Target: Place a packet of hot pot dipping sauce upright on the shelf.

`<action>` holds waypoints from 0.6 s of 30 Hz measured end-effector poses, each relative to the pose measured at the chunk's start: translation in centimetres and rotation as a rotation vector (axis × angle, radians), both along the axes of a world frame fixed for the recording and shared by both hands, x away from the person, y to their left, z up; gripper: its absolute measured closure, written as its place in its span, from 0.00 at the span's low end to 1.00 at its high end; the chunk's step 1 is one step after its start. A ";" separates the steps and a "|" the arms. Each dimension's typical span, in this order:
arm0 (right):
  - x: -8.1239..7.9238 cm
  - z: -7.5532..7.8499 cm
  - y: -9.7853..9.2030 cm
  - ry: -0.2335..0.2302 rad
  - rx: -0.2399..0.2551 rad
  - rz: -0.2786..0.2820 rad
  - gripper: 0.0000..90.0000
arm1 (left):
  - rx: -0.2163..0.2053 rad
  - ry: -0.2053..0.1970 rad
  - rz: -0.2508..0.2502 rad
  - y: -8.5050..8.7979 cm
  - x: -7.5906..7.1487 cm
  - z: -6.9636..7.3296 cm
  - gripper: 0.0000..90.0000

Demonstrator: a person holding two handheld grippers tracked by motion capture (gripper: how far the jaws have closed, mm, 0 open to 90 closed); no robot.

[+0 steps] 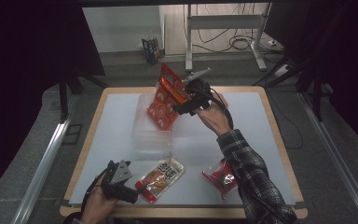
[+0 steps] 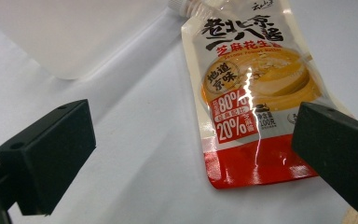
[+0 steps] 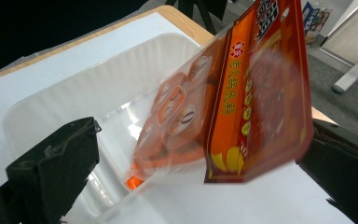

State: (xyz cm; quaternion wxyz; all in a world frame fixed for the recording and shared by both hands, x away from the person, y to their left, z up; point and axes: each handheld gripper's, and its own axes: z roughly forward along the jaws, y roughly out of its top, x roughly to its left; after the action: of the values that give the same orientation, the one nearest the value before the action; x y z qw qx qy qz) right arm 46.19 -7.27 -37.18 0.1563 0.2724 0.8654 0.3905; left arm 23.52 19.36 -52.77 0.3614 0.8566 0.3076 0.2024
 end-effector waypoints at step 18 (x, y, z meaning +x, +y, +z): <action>-3.8 -2.2 -4.2 -0.003 0.045 0.011 0.00 | -0.022 0.004 0.000 0.0 -0.1 0.1 0.00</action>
State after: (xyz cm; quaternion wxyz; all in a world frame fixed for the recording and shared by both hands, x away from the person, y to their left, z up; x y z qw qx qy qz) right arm 42.42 -11.43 -39.35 0.1495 0.2706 0.8574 0.4113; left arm 23.40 19.34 -52.66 0.3700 0.8531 0.3104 0.1973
